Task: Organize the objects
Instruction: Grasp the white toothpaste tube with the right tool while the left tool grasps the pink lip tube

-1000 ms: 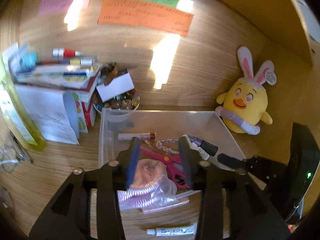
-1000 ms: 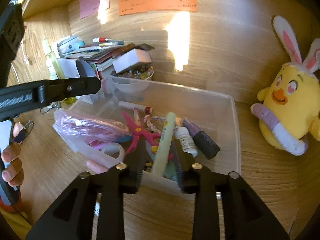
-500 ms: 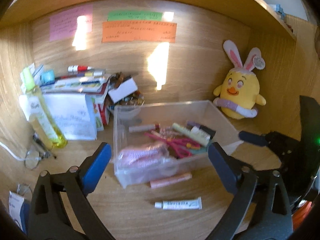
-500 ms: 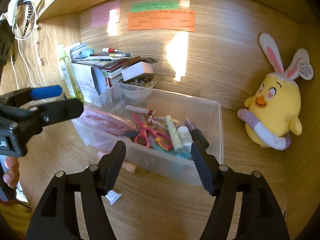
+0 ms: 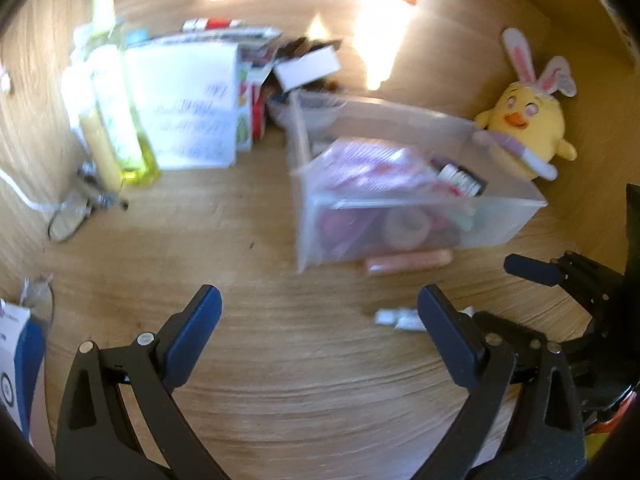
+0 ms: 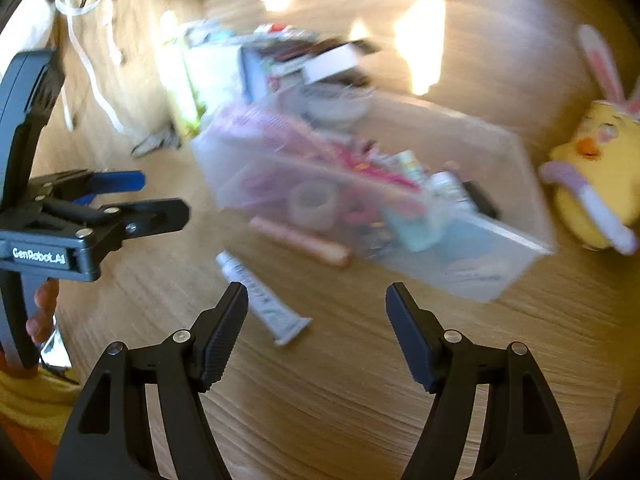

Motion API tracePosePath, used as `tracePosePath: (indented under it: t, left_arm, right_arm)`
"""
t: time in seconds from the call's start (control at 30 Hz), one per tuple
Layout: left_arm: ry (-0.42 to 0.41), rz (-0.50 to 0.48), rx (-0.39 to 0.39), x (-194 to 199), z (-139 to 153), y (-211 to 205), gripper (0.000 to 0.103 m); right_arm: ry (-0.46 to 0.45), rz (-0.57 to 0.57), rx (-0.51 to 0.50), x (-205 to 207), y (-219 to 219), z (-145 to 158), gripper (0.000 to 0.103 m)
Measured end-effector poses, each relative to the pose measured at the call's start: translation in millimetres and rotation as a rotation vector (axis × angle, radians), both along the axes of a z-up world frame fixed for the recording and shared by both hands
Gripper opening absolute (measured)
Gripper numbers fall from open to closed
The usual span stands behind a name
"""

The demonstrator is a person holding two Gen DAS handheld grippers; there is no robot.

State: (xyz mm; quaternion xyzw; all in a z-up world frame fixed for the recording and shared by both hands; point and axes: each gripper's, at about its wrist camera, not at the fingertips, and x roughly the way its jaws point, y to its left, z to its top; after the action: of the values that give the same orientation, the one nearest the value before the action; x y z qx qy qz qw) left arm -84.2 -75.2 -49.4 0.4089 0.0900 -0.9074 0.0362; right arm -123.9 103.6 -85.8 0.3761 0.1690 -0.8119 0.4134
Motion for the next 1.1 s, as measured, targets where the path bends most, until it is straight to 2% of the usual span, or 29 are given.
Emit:
tracePosePath:
  t: [0.1, 0.17, 0.23, 0.27, 0.3, 0.33, 0.4, 0.5, 0.7, 0.87, 1.1]
  left_arm:
    - [-0.008, 0.013, 0.003, 1, -5, -7, 0.100]
    - [-0.006, 0.015, 0.002, 2, -6, -9, 0.100]
    - [-0.001, 0.016, -0.003, 3, -7, -11, 0.100]
    - [0.002, 0.014, -0.005, 2, -6, -11, 0.100]
    - [0.007, 0.011, -0.010, 2, -6, -10, 0.100]
    - [0.008, 0.007, -0.012, 1, -5, -10, 0.100]
    - [0.015, -0.012, -0.018, -2, -4, -5, 0.098]
    - [0.007, -0.064, -0.032, -12, -4, 8, 0.083]
    - [-0.032, -0.149, -0.049, -35, -12, 36, 0.072]
    - [-0.057, -0.172, -0.082, -51, -18, 54, 0.072]
    - [-0.109, -0.182, -0.043, -64, -32, 59, 0.072]
  right_arm:
    - [-0.018, 0.051, 0.031, 2, -22, -9, 0.068]
    - [-0.038, 0.083, 0.045, 2, -35, -15, 0.062]
    - [-0.046, 0.100, 0.074, 1, -44, -22, 0.045]
    - [-0.053, 0.106, 0.087, 0, -47, -25, 0.043]
    - [-0.032, 0.107, 0.088, 2, -48, -25, 0.036]
    - [-0.039, 0.115, 0.090, 3, -47, -25, 0.024]
    - [-0.050, 0.123, 0.079, 4, -44, -24, 0.015]
    - [-0.028, 0.088, 0.071, 5, -28, -23, 0.015]
    - [-0.040, -0.023, 0.034, -11, 24, -18, 0.015]
    - [-0.066, -0.087, 0.009, -31, 43, -16, 0.015]
    - [-0.075, -0.026, 0.011, -38, 22, -23, 0.015]
